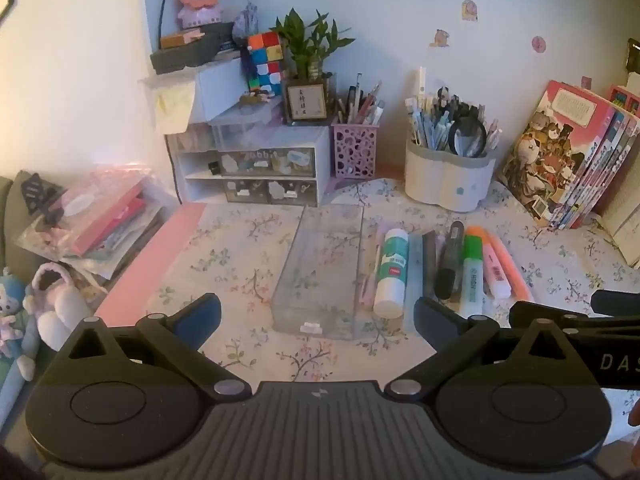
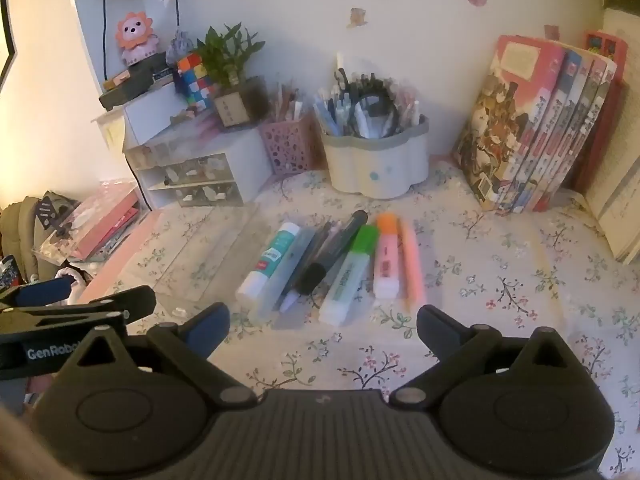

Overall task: Organize stationery
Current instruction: 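Move the right tool toward the row of highlighters and markers, then grasp the green highlighter with the right tool and lift it, then lower the green highlighter into the clear box and open the right tool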

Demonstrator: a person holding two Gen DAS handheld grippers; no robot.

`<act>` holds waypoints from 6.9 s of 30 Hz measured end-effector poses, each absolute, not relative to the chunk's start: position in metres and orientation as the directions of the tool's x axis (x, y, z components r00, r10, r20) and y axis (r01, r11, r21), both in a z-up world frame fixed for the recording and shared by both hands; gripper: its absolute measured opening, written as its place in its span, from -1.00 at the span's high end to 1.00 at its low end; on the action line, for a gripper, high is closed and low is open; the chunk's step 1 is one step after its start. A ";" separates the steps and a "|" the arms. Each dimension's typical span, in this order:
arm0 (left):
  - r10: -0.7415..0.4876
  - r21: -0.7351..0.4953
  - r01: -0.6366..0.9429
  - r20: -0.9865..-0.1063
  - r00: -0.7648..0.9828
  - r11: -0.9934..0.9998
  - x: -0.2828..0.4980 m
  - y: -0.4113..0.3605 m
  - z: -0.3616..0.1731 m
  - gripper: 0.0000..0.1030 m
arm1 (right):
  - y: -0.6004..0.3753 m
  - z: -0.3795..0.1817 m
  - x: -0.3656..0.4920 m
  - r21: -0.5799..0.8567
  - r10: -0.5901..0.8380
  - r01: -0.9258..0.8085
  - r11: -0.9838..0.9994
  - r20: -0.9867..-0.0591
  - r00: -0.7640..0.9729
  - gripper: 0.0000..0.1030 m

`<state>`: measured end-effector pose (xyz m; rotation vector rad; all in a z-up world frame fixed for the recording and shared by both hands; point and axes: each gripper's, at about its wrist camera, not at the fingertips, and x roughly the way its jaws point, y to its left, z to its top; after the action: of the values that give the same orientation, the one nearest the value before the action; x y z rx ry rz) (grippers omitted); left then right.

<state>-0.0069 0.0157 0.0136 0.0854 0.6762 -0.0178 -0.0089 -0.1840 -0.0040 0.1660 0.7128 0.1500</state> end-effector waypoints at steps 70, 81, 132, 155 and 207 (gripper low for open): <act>-0.002 0.070 0.053 -0.587 0.810 0.996 0.059 0.015 -0.096 -0.41 | -0.216 -0.060 0.117 0.235 0.232 -0.086 0.968 -0.712 0.663 0.45; 0.013 0.076 0.036 -0.558 0.829 0.996 0.046 0.008 -0.100 -0.41 | -0.186 -0.069 0.126 0.182 0.216 -0.119 0.976 -0.769 0.601 0.53; 0.021 0.101 0.042 -0.555 0.832 0.994 0.035 0.004 -0.099 -0.41 | -0.164 -0.073 0.113 0.125 0.135 -0.059 0.990 -0.782 0.608 0.50; 0.016 0.096 0.045 -0.552 0.834 0.994 0.034 0.006 -0.100 -0.41 | -0.206 -0.066 0.105 0.378 0.257 0.056 0.924 -0.723 0.641 0.59; 0.011 0.104 0.057 -0.557 0.830 0.993 0.034 0.005 -0.100 -0.42 | -0.123 -0.040 0.132 0.540 0.511 -0.133 0.831 -0.648 0.565 0.56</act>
<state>0.0339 0.0046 -0.0998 0.1179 0.5908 -0.0247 0.1322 -0.1234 -0.0402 0.4660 0.8974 0.3951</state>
